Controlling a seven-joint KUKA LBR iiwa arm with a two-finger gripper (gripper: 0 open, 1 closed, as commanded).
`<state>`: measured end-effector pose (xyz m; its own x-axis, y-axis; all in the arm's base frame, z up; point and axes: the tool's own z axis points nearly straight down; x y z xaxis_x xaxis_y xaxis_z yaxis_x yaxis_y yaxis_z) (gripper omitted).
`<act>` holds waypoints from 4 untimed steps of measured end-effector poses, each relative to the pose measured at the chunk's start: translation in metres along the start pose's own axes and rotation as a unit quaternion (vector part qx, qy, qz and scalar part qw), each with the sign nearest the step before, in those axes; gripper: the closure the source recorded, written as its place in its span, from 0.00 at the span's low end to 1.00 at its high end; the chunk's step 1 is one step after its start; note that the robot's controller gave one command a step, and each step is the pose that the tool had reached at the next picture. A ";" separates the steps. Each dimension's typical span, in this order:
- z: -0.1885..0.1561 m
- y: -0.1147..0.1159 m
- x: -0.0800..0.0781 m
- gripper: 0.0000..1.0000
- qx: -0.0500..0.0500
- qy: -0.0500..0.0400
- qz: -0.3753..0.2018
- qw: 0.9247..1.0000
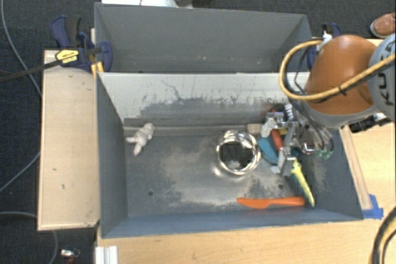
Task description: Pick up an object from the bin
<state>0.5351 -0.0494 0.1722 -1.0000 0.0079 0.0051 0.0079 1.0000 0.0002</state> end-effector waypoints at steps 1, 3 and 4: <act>-0.005 0.000 -0.002 0.00 0.000 -0.004 -0.001 1.000; 0.061 0.010 0.004 0.00 0.000 -0.002 0.158 0.987; 0.069 0.003 0.004 0.00 -0.001 -0.005 0.244 0.970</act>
Offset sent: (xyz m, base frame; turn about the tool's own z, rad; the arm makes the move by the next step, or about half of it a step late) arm -0.0133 -0.0023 -0.0783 0.3701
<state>0.5313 -0.0466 0.1035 -0.8766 0.4811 -0.0052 0.4811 0.8767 0.0027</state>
